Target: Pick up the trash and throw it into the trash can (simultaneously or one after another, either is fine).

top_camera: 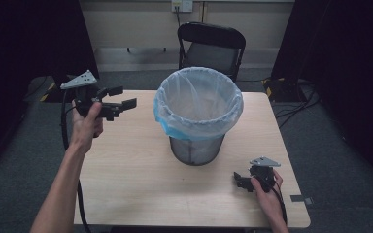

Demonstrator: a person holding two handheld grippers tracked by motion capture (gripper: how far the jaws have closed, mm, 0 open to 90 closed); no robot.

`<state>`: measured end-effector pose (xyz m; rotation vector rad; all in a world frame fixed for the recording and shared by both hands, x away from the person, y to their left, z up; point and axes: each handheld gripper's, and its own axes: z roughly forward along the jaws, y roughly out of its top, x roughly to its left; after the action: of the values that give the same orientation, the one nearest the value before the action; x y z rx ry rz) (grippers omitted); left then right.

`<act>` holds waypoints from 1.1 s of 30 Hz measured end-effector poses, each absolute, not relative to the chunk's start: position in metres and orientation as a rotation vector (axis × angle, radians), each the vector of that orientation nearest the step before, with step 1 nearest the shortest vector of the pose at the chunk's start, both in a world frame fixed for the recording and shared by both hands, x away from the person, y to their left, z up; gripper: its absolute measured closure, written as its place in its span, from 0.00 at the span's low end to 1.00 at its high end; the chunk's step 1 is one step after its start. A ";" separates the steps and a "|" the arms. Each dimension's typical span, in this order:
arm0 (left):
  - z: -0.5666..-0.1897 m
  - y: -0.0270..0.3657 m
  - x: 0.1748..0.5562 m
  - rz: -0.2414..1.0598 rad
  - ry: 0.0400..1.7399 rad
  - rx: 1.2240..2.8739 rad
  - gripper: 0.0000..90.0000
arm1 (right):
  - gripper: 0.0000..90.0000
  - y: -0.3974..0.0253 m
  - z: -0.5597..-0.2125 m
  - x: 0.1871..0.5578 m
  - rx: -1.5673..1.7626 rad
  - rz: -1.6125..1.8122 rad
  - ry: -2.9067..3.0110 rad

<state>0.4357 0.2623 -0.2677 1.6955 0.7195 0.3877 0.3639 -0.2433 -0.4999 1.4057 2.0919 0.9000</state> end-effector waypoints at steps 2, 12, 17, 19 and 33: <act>-0.269 0.266 0.432 0.387 0.709 1.695 0.18 | 0.12 -0.243 -0.500 0.364 1.406 0.900 2.092; -0.282 0.279 0.423 0.407 0.759 1.742 0.18 | 0.12 -0.243 -0.500 0.364 1.406 0.900 2.092; -0.290 0.282 0.419 0.427 0.775 1.763 0.20 | 0.12 -0.243 -0.500 0.364 1.406 0.900 2.092; -0.294 0.284 0.416 0.437 0.783 1.771 0.20 | 0.12 -0.243 -0.500 0.364 1.406 0.900 2.092; -0.330 0.298 0.396 0.464 0.845 1.768 0.21 | 0.12 -0.243 -0.500 0.364 1.406 0.900 2.092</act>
<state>0.3964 0.2981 -0.3298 1.7681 0.8448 0.4637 0.3639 -0.2432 -0.4999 1.4058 2.0918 0.8999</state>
